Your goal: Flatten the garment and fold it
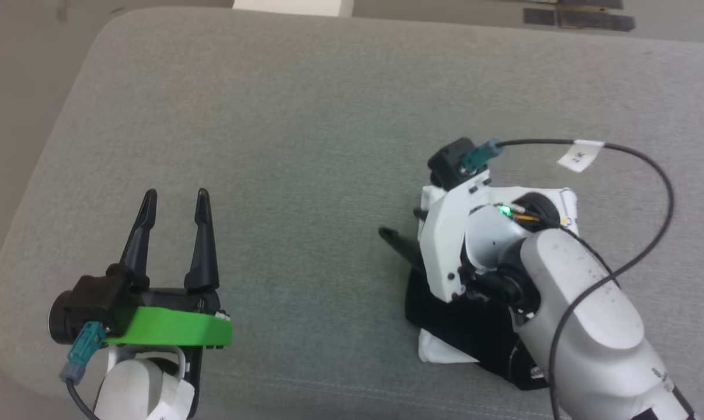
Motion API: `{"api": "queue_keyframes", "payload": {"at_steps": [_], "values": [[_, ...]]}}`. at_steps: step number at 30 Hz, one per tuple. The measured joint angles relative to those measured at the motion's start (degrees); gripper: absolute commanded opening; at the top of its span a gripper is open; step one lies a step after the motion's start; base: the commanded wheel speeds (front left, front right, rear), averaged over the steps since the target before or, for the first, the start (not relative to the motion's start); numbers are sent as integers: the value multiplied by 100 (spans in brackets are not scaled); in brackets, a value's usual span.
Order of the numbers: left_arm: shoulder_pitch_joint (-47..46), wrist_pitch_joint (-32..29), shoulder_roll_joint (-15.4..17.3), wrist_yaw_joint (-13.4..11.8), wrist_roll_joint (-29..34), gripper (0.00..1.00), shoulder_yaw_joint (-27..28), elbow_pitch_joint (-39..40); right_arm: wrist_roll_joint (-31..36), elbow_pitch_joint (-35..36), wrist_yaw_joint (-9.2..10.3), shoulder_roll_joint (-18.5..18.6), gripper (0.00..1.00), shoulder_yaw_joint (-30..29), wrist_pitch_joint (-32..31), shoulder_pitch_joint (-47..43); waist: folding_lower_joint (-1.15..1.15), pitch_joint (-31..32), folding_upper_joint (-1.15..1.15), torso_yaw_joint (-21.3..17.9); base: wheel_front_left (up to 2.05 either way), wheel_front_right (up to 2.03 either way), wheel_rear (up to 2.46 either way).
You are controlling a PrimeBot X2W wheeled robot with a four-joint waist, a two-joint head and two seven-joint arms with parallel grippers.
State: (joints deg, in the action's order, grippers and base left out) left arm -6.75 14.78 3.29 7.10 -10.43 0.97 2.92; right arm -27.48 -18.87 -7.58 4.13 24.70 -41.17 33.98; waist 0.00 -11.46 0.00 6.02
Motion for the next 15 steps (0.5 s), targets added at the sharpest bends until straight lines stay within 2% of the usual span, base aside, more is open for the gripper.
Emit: {"api": "queue_keyframes", "payload": {"at_steps": [5,8,10,15], "values": [[51,0,11,0,4,100,44,32,43,610,0,274,100,-328,568,-36,0,137,0,-207,0,0,0],[86,0,15,0,49,100,90,77,531,900,0,624,100,-762,842,-314,0,221,0,-338,0,0,0],[115,0,14,0,88,100,140,86,794,1050,0,725,100,-1203,948,-689,0,277,0,-425,0,0,0],[140,0,9,0,107,100,177,105,1163,1263,0,567,100,-1941,853,-1604,0,333,0,-590,0,0,0]]}}
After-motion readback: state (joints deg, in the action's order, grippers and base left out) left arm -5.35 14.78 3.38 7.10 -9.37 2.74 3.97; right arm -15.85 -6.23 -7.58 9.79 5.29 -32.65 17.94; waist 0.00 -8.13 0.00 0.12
